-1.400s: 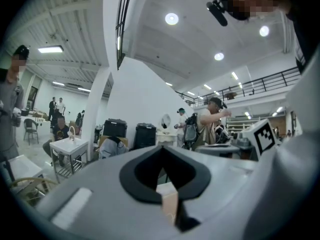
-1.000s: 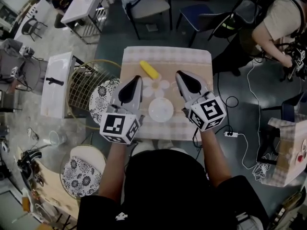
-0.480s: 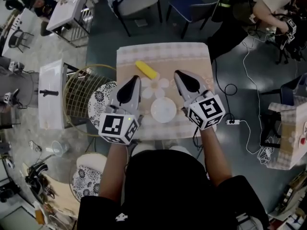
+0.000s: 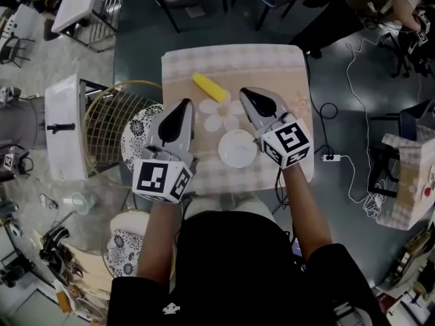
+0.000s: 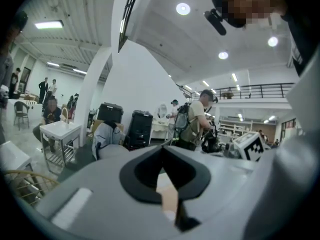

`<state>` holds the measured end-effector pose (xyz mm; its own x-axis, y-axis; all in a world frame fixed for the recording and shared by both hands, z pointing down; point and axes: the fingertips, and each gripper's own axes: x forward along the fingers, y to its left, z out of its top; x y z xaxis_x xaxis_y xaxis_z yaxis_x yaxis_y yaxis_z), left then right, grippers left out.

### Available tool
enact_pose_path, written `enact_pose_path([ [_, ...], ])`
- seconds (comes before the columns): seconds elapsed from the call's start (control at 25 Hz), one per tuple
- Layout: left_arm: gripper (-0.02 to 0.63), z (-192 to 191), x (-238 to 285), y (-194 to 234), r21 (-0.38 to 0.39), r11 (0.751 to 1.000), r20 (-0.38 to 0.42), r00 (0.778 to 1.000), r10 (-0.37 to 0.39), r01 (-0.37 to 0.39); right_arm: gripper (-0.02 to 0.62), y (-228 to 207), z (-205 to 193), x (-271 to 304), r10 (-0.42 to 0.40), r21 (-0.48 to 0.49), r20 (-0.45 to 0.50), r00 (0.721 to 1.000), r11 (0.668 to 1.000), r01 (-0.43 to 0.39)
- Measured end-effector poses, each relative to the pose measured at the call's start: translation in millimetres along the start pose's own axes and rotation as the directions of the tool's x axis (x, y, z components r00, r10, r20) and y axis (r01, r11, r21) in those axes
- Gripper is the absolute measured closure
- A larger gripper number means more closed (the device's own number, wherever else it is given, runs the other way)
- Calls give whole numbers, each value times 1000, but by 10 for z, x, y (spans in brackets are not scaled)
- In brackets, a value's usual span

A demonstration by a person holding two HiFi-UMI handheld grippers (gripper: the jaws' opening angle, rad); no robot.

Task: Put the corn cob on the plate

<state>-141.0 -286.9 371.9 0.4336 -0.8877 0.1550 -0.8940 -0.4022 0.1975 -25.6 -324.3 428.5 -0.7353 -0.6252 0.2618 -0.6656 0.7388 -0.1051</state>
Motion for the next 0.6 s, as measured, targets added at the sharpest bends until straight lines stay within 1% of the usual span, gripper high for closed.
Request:
enact_pose_path([
  [0.16,600,-66,-17,132,-14,1000,-13,1000,21,-22,594,-16,-206,248,0,-2,-30,1000,1000,-1],
  [0.4,600,-199,-11,272,-19,999,-46,998,35,-36,594,-75,-654,703,21,-5,-116,993,1000,-22],
  [0.6,600,-315,-64,392,-23,998,-72,996,58,-60,564,-50,-1102,1101,54,17,-205,977,999,-52],
])
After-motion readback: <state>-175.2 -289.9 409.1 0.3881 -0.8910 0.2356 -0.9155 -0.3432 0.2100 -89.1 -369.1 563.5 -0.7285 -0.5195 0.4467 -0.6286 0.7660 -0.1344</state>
